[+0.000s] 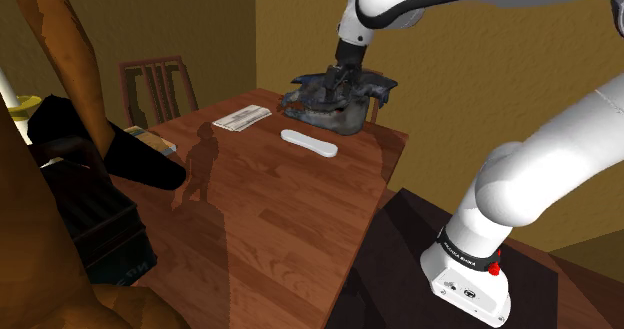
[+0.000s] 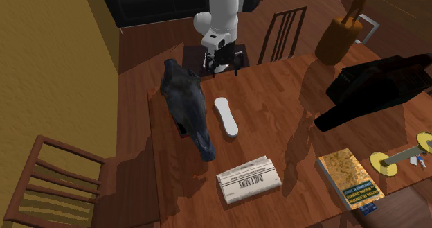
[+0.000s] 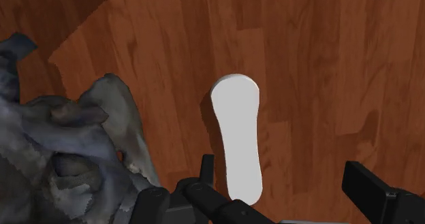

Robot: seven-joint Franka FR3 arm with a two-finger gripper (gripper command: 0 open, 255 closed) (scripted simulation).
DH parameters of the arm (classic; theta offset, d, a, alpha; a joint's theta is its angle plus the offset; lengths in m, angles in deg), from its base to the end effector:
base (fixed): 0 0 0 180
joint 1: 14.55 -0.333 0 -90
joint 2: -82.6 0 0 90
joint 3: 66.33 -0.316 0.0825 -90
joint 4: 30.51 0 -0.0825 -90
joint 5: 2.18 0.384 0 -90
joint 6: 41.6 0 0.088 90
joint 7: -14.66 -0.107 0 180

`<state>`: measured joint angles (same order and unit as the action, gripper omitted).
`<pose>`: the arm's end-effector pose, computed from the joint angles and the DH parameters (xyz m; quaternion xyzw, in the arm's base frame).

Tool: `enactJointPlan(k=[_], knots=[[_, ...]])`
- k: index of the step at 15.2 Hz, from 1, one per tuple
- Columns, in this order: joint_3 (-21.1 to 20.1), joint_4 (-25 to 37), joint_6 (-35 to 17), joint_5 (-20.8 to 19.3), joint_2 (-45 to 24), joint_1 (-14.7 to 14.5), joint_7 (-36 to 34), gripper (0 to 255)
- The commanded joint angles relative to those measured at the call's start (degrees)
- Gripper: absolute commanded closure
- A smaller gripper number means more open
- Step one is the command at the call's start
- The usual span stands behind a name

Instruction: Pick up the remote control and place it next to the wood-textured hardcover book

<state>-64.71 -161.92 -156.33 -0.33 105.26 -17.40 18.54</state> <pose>0.4431 0.0105 0.5138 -0.9977 -0.0393 -0.0525 0.0193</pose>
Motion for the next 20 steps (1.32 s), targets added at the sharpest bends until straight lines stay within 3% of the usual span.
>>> enactJointPlan(k=[1,11,20], knots=[[-0.1,0.5,-2.7,-0.4,-4.3,-0.2,0.9,0],[-0.9,7.0,-11.8,-3.2,-25.0,-1.1,4.2,0],[-0.8,4.9,-17.6,-3.4,-28.9,-1.1,4.3,0]])
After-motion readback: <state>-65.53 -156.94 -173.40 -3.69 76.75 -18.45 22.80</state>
